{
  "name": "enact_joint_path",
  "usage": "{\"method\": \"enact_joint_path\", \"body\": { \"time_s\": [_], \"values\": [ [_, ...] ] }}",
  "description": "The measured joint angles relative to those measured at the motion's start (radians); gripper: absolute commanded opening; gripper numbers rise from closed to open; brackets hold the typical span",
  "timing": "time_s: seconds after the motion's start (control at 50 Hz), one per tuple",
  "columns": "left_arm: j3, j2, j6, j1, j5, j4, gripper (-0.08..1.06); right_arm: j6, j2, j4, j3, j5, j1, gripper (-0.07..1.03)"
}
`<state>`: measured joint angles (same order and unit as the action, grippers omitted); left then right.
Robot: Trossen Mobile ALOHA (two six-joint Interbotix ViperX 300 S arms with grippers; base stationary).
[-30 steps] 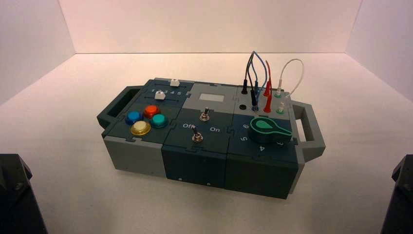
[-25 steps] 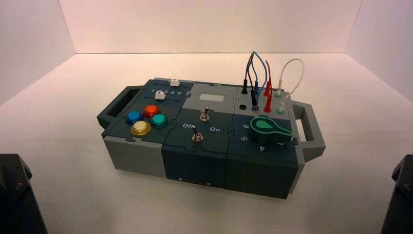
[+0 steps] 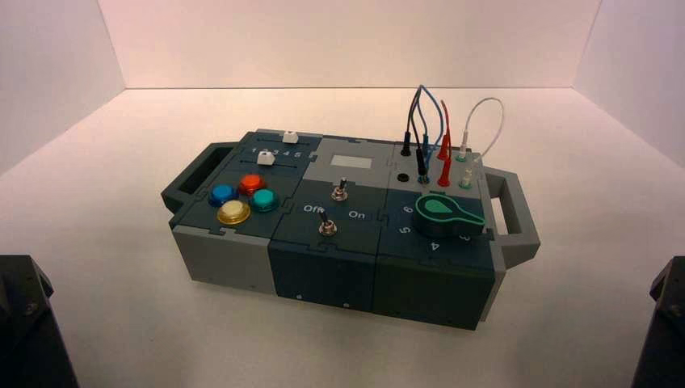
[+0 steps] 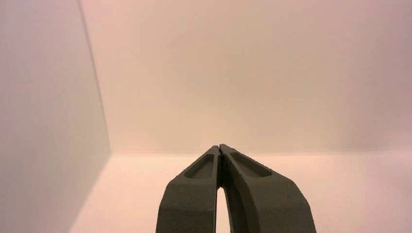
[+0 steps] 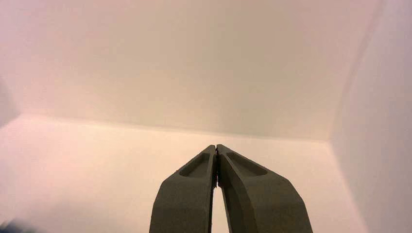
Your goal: Push the red button with the left gripper.
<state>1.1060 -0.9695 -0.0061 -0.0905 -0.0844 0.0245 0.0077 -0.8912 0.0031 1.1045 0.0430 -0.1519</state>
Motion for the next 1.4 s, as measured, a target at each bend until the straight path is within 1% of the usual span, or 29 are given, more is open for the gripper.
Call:
{"method": "enact_joint_path", "body": {
  "time_s": [0.02,0.04,0.06,0.08,0.14,0.16,0.18,0.2,0.24,0.26,0.3,0.32,0.42,0.44,0.48,0.5,0.54,0.6,0.64,0.76,0.9,1.0,1.06,1.12,1.2,1.3,1.32,1.36,1.4],
  "values": [
    [-0.015,0.006,0.0,-0.006,-0.048,0.0,-0.03,0.0,0.006,0.002,-0.008,0.023,-0.011,-0.02],
    [-0.043,0.017,-0.002,-0.017,-0.12,0.0,-0.03,-0.002,0.015,0.002,-0.017,0.061,-0.025,-0.02],
    [-0.061,0.026,-0.002,-0.026,-0.167,0.002,-0.03,0.0,0.017,0.002,-0.018,0.069,-0.028,-0.02],
    [-0.075,0.031,-0.002,-0.029,-0.202,0.002,-0.03,-0.002,0.026,0.002,-0.026,0.104,-0.04,-0.02],
    [-0.114,0.049,-0.002,-0.051,-0.314,0.003,-0.03,0.0,0.04,0.005,-0.04,0.166,-0.066,-0.02],
    [-0.117,0.051,0.0,-0.055,-0.328,0.003,-0.03,0.0,0.041,0.005,-0.041,0.173,-0.069,-0.02],
    [-0.132,0.058,-0.002,-0.069,-0.379,0.006,-0.03,0.0,0.046,0.008,-0.043,0.187,-0.077,-0.02],
    [-0.138,0.064,-0.002,-0.078,-0.41,0.009,-0.03,0.0,0.054,0.015,-0.051,0.219,-0.095,-0.02],
    [-0.147,0.069,-0.002,-0.089,-0.443,0.012,-0.03,0.0,0.058,0.023,-0.054,0.238,-0.106,-0.02],
    [-0.158,0.078,-0.003,-0.107,-0.491,0.02,-0.03,0.0,0.067,0.04,-0.06,0.265,-0.126,-0.02],
    [-0.166,0.083,-0.006,-0.121,-0.523,0.025,-0.03,0.0,0.077,0.055,-0.064,0.285,-0.14,-0.02],
    [-0.17,0.091,-0.009,-0.135,-0.558,0.028,-0.03,0.002,0.086,0.071,-0.071,0.305,-0.158,-0.02],
    [-0.181,0.109,-0.025,-0.172,-0.635,0.038,-0.03,0.0,0.117,0.11,-0.086,0.36,-0.198,-0.02],
    [-0.181,0.115,-0.029,-0.183,-0.655,0.041,-0.03,0.002,0.135,0.129,-0.095,0.383,-0.218,-0.02],
    [-0.183,0.13,-0.035,-0.21,-0.696,0.046,-0.03,0.002,0.144,0.135,-0.1,0.393,-0.229,-0.02],
    [-0.184,0.135,-0.037,-0.221,-0.71,0.048,-0.03,0.002,0.169,0.149,-0.109,0.414,-0.253,-0.02],
    [-0.186,0.144,-0.038,-0.233,-0.726,0.051,-0.03,0.002,0.187,0.156,-0.115,0.425,-0.267,-0.02],
    [-0.187,0.173,-0.041,-0.276,-0.765,0.06,-0.03,0.002,0.249,0.175,-0.138,0.456,-0.31,-0.02],
    [-0.187,0.181,-0.041,-0.285,-0.772,0.061,-0.03,0.002,0.261,0.178,-0.144,0.462,-0.319,-0.02],
    [-0.187,0.241,-0.046,-0.36,-0.788,0.077,-0.03,0.0,0.359,0.189,-0.186,0.482,-0.391,-0.02],
    [-0.187,0.305,-0.054,-0.422,-0.781,0.081,-0.03,0.0,0.449,0.192,-0.225,0.499,-0.442,-0.02],
    [-0.187,0.334,-0.054,-0.431,-0.756,0.083,-0.03,0.002,0.482,0.192,-0.245,0.514,-0.465,-0.02],
    [-0.183,0.353,-0.054,-0.431,-0.73,0.083,-0.03,0.0,0.497,0.192,-0.258,0.517,-0.5,-0.02],
    [-0.179,0.36,-0.054,-0.431,-0.721,0.084,-0.03,0.0,0.499,0.192,-0.261,0.517,-0.514,-0.02],
    [-0.166,0.403,-0.054,-0.436,-0.69,0.098,-0.03,-0.002,0.503,0.19,-0.276,0.517,-0.566,-0.02],
    [-0.155,0.44,-0.055,-0.446,-0.666,0.112,-0.03,-0.006,0.503,0.189,-0.281,0.518,-0.58,-0.02],
    [-0.149,0.468,-0.055,-0.462,-0.649,0.124,-0.03,-0.011,0.503,0.189,-0.281,0.518,-0.58,-0.02],
    [-0.146,0.483,-0.055,-0.471,-0.637,0.13,-0.03,-0.014,0.503,0.187,-0.281,0.517,-0.58,-0.02],
    [-0.144,0.512,-0.057,-0.491,-0.611,0.146,-0.03,-0.02,0.503,0.181,-0.279,0.517,-0.581,-0.02]
  ]
}}
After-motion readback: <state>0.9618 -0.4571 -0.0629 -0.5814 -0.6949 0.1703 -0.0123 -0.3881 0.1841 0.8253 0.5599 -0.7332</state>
